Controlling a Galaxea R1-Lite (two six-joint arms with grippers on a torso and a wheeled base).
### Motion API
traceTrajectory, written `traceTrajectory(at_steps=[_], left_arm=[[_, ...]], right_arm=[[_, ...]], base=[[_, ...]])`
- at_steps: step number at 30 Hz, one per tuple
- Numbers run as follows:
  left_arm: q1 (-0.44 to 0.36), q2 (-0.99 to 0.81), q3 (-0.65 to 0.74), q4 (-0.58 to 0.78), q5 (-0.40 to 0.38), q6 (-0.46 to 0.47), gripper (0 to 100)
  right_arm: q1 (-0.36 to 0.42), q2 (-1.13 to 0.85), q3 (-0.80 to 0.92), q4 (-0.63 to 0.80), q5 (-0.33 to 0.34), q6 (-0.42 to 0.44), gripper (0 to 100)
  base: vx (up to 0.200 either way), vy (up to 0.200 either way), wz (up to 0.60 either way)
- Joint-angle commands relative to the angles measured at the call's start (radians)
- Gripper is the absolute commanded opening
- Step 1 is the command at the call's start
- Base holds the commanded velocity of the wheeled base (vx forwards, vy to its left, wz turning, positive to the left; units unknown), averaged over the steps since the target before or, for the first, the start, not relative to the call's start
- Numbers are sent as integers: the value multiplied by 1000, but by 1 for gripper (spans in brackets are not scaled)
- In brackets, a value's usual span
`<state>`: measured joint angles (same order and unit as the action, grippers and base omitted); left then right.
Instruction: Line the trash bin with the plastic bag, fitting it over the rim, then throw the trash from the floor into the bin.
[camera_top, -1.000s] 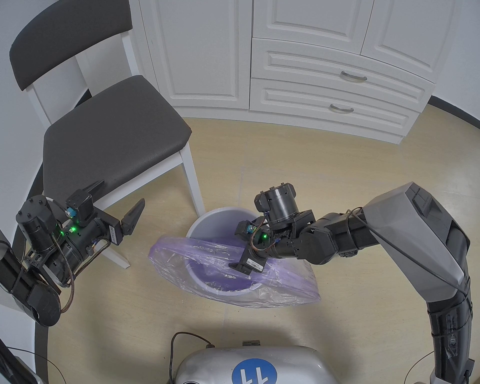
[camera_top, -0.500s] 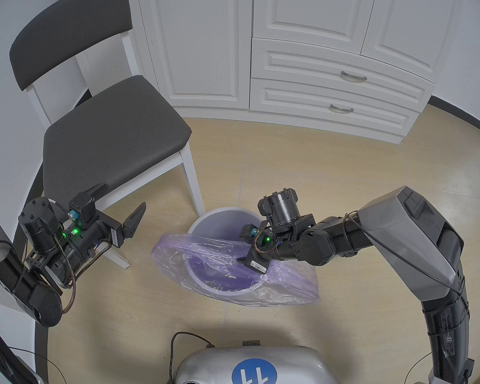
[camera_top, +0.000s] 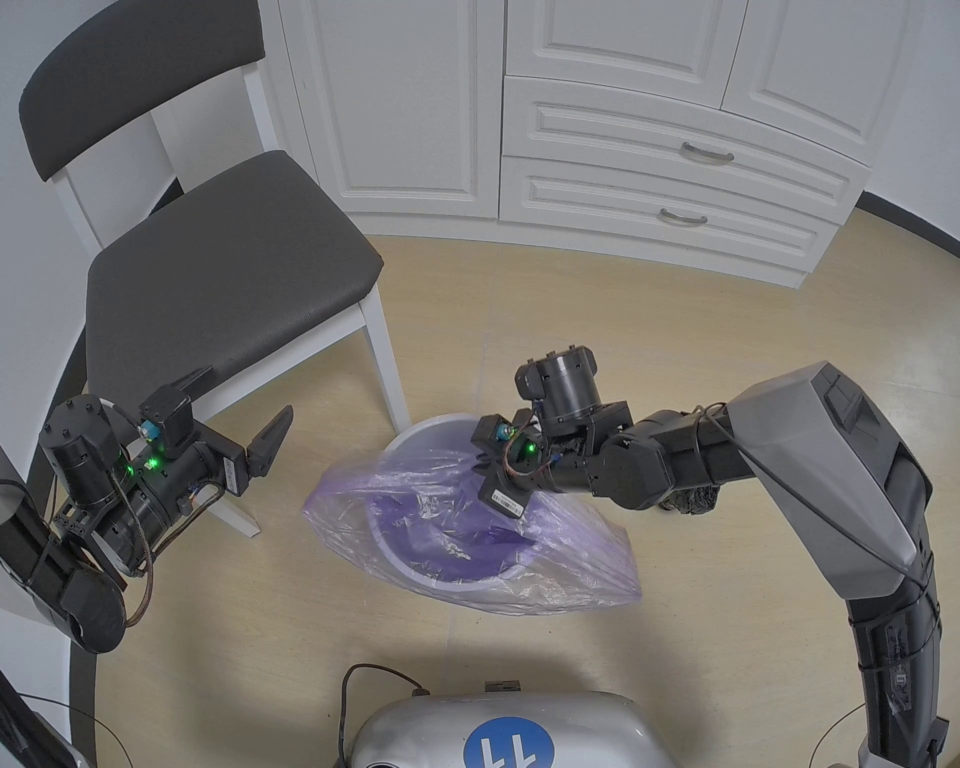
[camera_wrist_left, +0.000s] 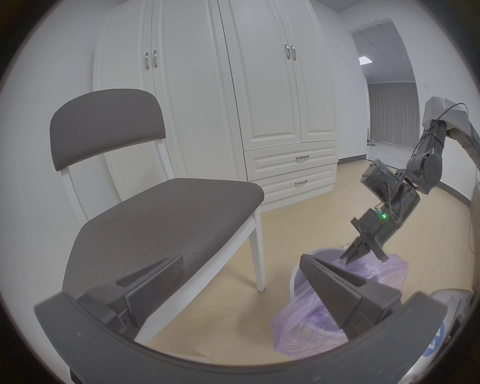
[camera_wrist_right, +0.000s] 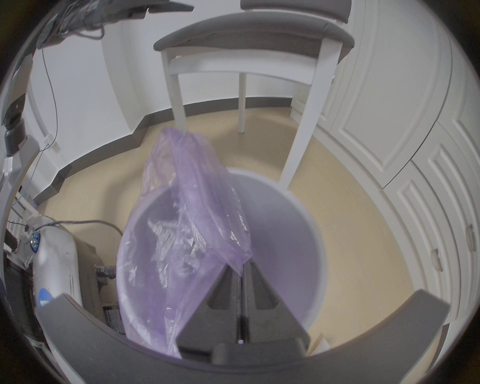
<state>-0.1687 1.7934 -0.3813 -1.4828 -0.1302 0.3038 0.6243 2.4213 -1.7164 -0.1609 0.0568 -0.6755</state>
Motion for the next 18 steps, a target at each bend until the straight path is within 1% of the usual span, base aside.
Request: traceTrajectory(at_steps=[1,4,5,6,11,15,16,18], left_arm=[[0,1,-1,-1,0,0,100],[0,0,-1,-1,0,0,100],[0,0,-1,-1,0,0,100],[0,0,-1,-1,0,0,100],[2,0,1,-1,0,1,100],[2,0,1,-1,0,3,100],[2,0,1,-1,0,3,100],[2,0,-1,-1,0,3,100]], right_arm=[[-14,32,-124,12,0,1,0],[-34,96,-258,15,-11,1,0],[-38,107,-276,15,-12,2,0],[-49,139,-284,12,-17,2,0],[-70,156,-284,-31,-51,4,0],[-74,180,-284,-186,-104,11,0],[-75,182,-284,-203,-110,13,0],[-77,214,-284,-378,-169,11,0]], base=[[0,0,0],[0,0,0],[0,0,0],[0,0,0],[0,0,0],[0,0,0],[0,0,0],[0,0,0]])
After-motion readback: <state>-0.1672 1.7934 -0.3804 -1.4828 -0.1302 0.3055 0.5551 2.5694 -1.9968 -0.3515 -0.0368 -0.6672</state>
